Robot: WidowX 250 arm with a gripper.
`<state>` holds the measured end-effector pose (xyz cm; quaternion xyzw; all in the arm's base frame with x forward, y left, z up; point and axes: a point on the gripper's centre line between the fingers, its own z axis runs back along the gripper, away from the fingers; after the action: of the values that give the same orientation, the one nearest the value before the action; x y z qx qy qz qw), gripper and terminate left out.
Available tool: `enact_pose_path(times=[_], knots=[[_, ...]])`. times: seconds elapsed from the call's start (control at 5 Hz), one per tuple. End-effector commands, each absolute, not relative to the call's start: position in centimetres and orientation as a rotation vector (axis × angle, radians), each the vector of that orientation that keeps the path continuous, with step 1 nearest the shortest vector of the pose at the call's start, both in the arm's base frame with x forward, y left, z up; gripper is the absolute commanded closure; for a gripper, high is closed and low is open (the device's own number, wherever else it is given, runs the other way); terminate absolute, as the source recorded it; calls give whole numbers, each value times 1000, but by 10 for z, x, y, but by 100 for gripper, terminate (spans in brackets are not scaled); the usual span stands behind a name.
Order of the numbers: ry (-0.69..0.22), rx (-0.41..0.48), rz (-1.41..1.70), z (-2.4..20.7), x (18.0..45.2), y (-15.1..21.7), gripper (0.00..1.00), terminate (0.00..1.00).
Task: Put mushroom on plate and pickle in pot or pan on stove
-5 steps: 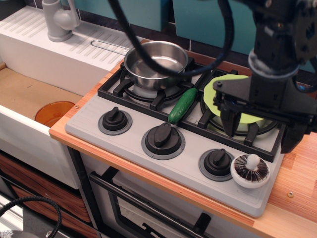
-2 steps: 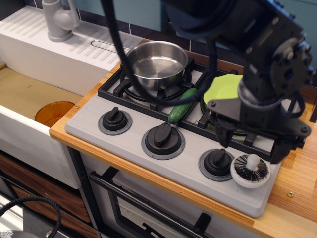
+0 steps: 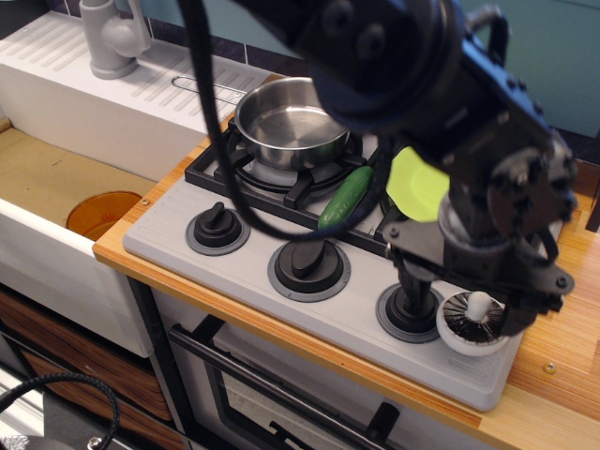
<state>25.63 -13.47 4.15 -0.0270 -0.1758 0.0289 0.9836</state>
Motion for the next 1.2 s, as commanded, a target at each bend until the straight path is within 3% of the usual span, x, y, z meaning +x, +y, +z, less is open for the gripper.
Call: enact_pose_path(times=[0.0, 0.4, 0.6, 1.0], knots=[[-404, -60, 71, 36, 258, -146, 0, 0], [-409, -52, 67, 37, 263, -147, 0, 0], [-383, -57, 74, 42, 266, -148, 100, 0], [-328, -59, 77, 63, 269, -145, 100, 0]])
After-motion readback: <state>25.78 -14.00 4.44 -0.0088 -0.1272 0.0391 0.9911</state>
